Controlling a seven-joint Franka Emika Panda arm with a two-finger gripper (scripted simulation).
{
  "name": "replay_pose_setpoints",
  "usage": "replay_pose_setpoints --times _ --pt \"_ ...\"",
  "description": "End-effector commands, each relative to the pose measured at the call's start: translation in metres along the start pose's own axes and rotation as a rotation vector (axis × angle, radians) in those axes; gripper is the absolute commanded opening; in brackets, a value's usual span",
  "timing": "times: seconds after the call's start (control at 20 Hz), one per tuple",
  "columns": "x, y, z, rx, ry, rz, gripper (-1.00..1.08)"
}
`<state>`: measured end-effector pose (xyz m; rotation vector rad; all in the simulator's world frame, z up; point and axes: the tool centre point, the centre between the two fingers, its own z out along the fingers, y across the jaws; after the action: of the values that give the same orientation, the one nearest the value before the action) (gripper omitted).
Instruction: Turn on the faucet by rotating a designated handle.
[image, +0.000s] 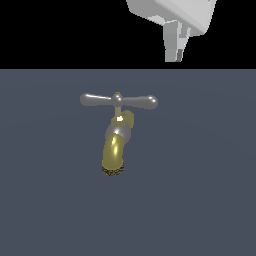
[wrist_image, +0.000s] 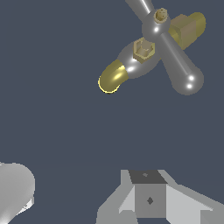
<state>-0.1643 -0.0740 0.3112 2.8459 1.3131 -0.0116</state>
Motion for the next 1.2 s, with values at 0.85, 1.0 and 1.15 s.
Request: replay_pose_setpoints --times 0.85,1.0,1.15 --pt "0.044 0.047 0.087 -0.003 0.005 -0.427 -1.00" --pt "0.050 0.051 0.096 -0.002 0.006 -0.472 -1.00" --pt "0.055 0.053 0.103 -0.001 0.007 -0.508 -1.00"
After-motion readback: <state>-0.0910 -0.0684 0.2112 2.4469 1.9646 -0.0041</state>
